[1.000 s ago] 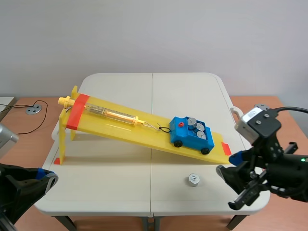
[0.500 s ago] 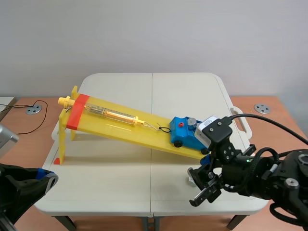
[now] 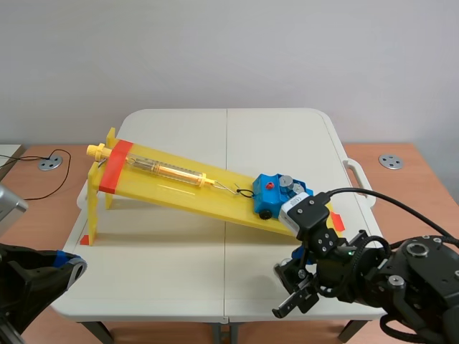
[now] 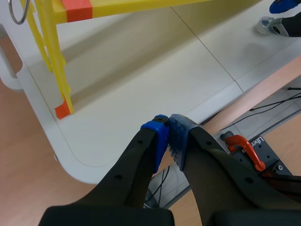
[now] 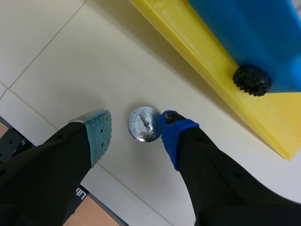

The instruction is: Place the four metal weights on the blue cart on the ramp.

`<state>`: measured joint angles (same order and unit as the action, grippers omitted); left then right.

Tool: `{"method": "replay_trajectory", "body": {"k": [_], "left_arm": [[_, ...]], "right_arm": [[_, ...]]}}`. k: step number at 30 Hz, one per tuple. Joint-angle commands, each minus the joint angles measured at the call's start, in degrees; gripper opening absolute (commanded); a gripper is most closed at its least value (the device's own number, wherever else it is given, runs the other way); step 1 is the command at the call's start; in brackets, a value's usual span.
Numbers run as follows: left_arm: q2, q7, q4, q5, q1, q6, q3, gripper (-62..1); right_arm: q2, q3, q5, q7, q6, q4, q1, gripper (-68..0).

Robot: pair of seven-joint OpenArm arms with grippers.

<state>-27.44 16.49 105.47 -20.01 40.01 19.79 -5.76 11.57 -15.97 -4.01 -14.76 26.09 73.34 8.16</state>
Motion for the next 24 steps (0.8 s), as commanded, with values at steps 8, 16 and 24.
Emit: {"method": "replay_trajectory", "body": {"k": [8, 16, 24], "left_arm": [[1.09, -4.90, 4.17, -4.26, -0.20, 1.42, -1.07, -57.8], [1.09, -4.90, 4.17, -4.26, -0.20, 1.42, -1.07, -57.8], [1.09, -4.90, 4.17, -4.26, -0.22, 1.42, -1.07, -57.8]], "right_arm": [[0.13, -0.87, -1.95, 8.72, -1.29, 0.92, -5.31, -47.7], [0.17, -0.87, -1.95, 7.32, -1.31, 0.09, -5.29, -62.9], [1.16, -0.20, -2.75, 6.47, -1.18, 0.81, -4.96, -66.8]]}}
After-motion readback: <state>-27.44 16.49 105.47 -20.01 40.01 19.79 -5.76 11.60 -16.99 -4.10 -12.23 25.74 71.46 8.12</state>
